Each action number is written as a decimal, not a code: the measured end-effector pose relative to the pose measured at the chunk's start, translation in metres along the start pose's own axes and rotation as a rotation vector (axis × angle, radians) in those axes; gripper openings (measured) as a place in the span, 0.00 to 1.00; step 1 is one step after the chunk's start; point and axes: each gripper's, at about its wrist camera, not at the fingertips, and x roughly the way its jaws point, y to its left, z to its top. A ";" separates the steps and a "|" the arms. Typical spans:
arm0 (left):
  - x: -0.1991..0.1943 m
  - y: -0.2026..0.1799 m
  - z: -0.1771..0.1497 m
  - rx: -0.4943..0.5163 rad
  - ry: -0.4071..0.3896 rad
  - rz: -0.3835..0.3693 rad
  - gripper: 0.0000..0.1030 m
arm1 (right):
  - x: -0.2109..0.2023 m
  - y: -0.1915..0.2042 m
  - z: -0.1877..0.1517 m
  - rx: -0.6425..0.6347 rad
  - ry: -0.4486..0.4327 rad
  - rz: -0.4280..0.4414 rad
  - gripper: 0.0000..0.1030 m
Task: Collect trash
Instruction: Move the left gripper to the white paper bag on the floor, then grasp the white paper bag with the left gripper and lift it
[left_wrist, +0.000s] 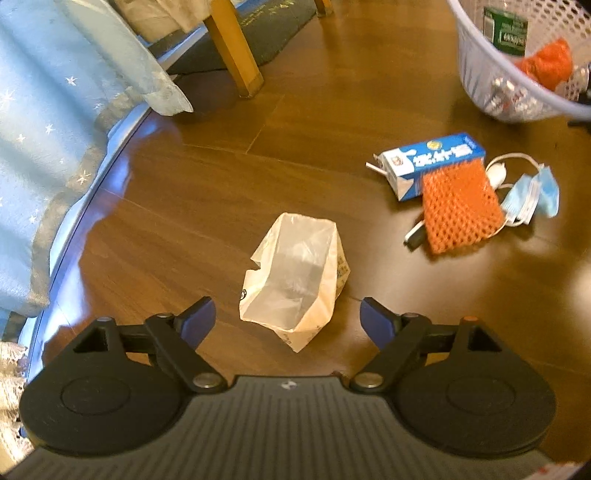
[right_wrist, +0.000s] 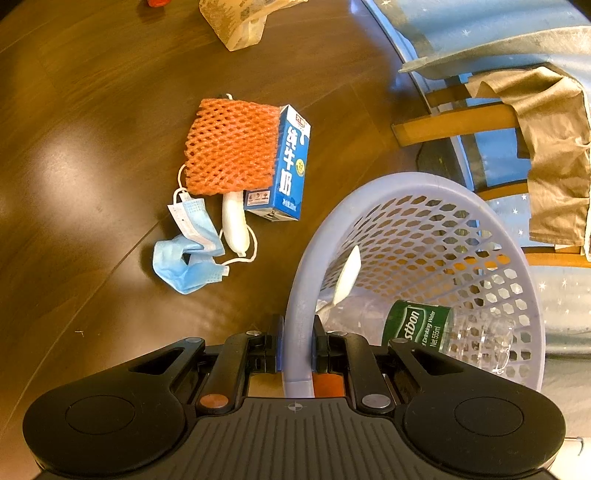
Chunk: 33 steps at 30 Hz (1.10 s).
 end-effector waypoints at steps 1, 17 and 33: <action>0.004 0.001 -0.001 0.008 0.000 0.005 0.82 | 0.000 0.000 0.000 0.000 0.001 -0.001 0.10; 0.060 0.002 0.001 0.004 0.055 -0.013 0.71 | 0.007 -0.008 0.000 0.026 0.009 -0.003 0.10; 0.055 -0.001 -0.005 -0.005 0.104 -0.036 0.31 | 0.005 -0.008 -0.002 0.031 0.010 -0.007 0.10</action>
